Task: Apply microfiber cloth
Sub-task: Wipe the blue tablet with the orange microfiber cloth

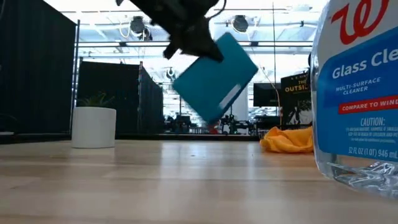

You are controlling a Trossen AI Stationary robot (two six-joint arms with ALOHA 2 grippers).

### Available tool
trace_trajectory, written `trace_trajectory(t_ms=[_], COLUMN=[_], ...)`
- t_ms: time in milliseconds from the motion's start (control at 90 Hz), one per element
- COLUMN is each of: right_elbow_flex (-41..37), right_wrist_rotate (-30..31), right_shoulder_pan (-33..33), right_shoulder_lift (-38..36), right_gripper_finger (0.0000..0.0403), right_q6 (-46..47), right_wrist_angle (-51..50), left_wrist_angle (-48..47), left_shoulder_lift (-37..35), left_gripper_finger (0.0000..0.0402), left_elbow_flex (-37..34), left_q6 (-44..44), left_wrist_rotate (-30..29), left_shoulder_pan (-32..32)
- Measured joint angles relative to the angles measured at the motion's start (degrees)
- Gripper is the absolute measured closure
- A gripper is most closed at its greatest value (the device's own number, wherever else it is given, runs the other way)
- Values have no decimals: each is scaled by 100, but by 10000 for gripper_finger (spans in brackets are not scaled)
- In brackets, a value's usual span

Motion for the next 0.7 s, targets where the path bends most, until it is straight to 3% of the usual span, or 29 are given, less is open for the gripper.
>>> trace_trajectory(t_ms=[322,533,700], right_elbow_flex=[654,704,697], right_wrist_rotate=[1976,2125,1794], right_shoulder_pan=[-49,-307,-783], right_shoulder_lift=[-960,-1279,-1190], right_gripper_finger=[397,397,395], right_q6=[-2171,-4091,-5214], right_wrist_angle=[666,2285,3573], left_wrist_angle=[1431,2082,2810], left_shoulder_lift=[7,17,59], left_gripper_finger=[393,393,393], left_elbow_flex=[0,0,0], left_q6=[369,268,141], left_wrist_rotate=[670,693,772], left_shoulder_pan=[792,884,866])
